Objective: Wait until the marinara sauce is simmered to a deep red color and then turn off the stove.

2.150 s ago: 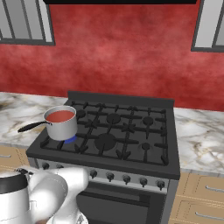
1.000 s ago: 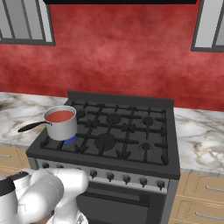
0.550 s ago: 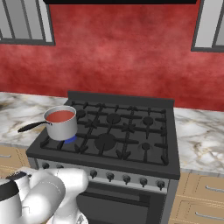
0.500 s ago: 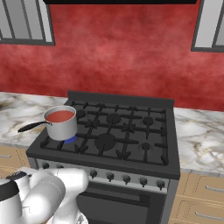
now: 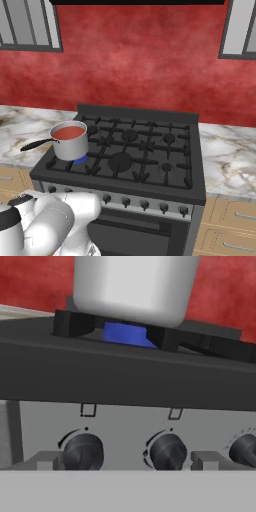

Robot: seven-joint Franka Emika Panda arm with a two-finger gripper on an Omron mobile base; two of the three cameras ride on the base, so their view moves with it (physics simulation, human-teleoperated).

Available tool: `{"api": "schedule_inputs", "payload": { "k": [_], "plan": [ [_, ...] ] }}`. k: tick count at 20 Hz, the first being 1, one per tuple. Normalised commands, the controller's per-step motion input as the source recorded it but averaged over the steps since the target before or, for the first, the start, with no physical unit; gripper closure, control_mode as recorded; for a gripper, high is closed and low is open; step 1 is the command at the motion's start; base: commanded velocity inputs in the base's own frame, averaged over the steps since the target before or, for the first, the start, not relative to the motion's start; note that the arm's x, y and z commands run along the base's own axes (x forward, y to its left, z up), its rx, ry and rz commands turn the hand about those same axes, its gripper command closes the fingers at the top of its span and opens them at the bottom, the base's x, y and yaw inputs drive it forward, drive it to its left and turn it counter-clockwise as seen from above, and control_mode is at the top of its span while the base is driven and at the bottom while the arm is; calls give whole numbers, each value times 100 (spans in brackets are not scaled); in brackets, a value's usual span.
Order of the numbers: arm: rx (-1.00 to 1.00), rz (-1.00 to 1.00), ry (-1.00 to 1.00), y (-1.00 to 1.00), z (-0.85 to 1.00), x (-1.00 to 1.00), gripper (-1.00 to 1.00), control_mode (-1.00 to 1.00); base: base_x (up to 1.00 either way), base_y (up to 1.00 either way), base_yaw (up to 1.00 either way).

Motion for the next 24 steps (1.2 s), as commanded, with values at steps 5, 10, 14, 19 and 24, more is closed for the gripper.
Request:
{"api": "schedule_inputs", "payload": {
  "k": [5, 10, 14, 19, 24],
  "plan": [
    [0, 9, 0, 0, 0, 0, -100, -100, 0, 0, 0],
    [0, 4, 0, 0, -3, 0, -100, -100, 0, 0, 0],
    [0, 0, 0, 0, 0, 6, -100, -100, 0, 0, 0],
    [0, 0, 0, 0, -3, 16, -100, -100, 0, 0, 0],
    [0, 0, 0, 6, -16, 3, -100, -100, 0, 0, 0]
  ]
}}
